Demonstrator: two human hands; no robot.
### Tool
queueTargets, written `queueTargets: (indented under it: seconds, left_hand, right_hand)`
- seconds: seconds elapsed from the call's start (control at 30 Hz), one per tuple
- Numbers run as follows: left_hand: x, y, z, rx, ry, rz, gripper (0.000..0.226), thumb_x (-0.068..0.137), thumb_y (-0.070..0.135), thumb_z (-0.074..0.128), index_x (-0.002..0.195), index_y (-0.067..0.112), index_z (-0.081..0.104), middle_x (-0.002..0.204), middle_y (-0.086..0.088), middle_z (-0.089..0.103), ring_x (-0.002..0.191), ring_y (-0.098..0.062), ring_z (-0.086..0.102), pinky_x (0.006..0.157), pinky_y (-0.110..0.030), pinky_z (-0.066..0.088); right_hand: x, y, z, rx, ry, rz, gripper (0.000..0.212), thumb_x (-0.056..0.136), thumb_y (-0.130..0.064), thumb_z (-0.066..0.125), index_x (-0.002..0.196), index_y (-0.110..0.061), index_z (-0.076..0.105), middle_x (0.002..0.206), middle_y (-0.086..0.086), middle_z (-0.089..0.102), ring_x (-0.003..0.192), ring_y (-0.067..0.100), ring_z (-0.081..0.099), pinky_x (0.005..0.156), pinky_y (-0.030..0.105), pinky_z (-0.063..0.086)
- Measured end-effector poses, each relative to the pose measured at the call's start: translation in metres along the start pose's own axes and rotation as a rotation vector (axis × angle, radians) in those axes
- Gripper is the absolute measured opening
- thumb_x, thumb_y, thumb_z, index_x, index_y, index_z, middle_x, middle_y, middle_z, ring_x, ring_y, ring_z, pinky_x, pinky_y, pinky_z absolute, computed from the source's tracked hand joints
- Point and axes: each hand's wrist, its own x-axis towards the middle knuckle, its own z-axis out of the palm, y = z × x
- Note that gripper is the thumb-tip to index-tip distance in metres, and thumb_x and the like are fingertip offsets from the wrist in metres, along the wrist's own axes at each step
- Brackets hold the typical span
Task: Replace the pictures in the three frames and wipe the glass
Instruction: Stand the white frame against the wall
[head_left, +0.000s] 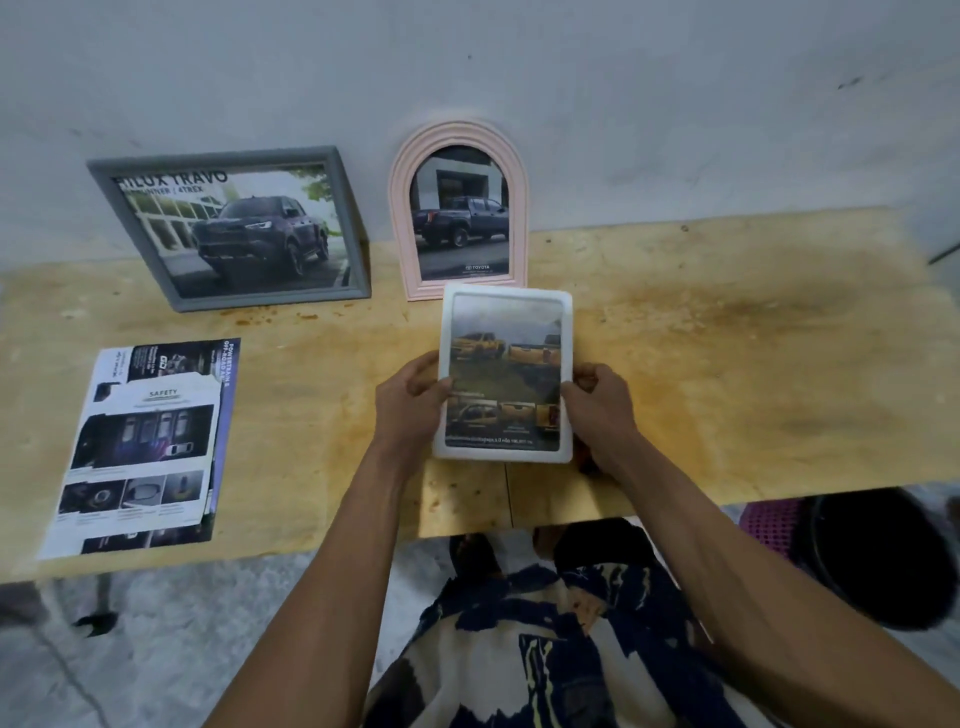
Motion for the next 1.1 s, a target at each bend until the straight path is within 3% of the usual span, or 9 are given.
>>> queueTargets:
  seconds: [0.1,0.27,0.5,0.57,0.73,0.83,0.97,1.1]
  left_hand:
    - [0.005,0.019,0.017,-0.002,-0.039,0.020,0.045,0.091,0.005,0.066,0.133,0.020,0.058,0.113,-0.014,0.070,0.095,-0.027,0.071,0.076,-0.045,0.062]
    - [0.018,0.043,0.059,0.010,-0.143,0.039,0.057,0.090,0.004,0.067,0.142,0.024,0.052,0.115,-0.012,0.070,0.097,-0.025,0.070,0.081,-0.045,0.061]
    - [0.058,0.088,0.136,0.126,-0.161,0.124,0.047,0.093,0.003,0.061,0.136,0.021,0.052,0.124,-0.007,0.064,0.107,-0.024,0.065,0.087,-0.046,0.059]
    - [0.071,0.098,0.158,0.196,-0.135,0.183,0.046,0.093,0.002,0.060,0.135,0.017,0.050,0.119,-0.001,0.063,0.107,-0.019,0.063,0.082,-0.039,0.061]
    - [0.108,0.112,0.208,0.263,0.010,0.218,0.036,0.096,-0.006,0.051,0.126,0.015,0.046,0.089,0.015,0.053,0.078,-0.002,0.057,0.052,-0.009,0.049]
    - [0.134,0.112,0.226,0.290,0.088,0.221,0.034,0.097,-0.007,0.048,0.126,0.013,0.047,0.089,0.008,0.057,0.072,0.005,0.058,0.054,-0.004,0.045]
    - [0.165,0.110,0.241,0.315,0.155,0.238,0.038,0.096,-0.008,0.048,0.125,0.015,0.050,0.108,-0.002,0.064,0.094,-0.013,0.064,0.078,-0.028,0.058]
    - [0.182,0.108,0.249,0.305,0.185,0.240,0.039,0.095,-0.011,0.045,0.120,0.018,0.049,0.105,-0.001,0.060,0.092,-0.009,0.060,0.086,-0.040,0.058]
  right_hand:
    - [0.013,-0.016,-0.020,-0.020,0.033,-0.074,0.036,0.092,-0.010,0.057,0.128,-0.013,0.056,0.116,0.007,0.065,0.096,0.024,0.065,0.079,0.043,0.059]
    - [0.045,-0.032,-0.063,-0.041,0.061,-0.108,0.032,0.094,-0.003,0.053,0.121,-0.014,0.066,0.104,0.001,0.063,0.096,0.026,0.064,0.082,0.045,0.057]
    - [0.108,-0.053,-0.115,-0.034,0.091,-0.148,0.035,0.092,-0.002,0.053,0.122,-0.016,0.063,0.103,-0.002,0.063,0.097,0.023,0.062,0.086,0.050,0.056]
    - [0.130,-0.063,-0.127,-0.048,0.097,-0.172,0.037,0.091,-0.003,0.052,0.125,-0.016,0.061,0.107,-0.001,0.062,0.100,0.023,0.061,0.088,0.049,0.055]
    - [0.193,-0.082,-0.143,-0.045,0.067,-0.211,0.037,0.094,-0.004,0.054,0.128,-0.017,0.057,0.120,0.002,0.063,0.102,0.017,0.058,0.094,0.039,0.053]
    - [0.227,-0.085,-0.144,-0.047,0.057,-0.244,0.037,0.091,-0.004,0.056,0.126,-0.017,0.059,0.119,0.002,0.064,0.104,0.018,0.061,0.092,0.040,0.054]
    - [0.262,-0.082,-0.140,-0.086,0.042,-0.297,0.037,0.092,-0.004,0.055,0.127,-0.014,0.055,0.118,0.005,0.063,0.105,0.022,0.060,0.087,0.035,0.054]
    - [0.283,-0.077,-0.133,-0.096,0.026,-0.335,0.033,0.093,-0.004,0.054,0.126,-0.009,0.052,0.116,0.006,0.063,0.099,0.016,0.059,0.082,0.028,0.051]
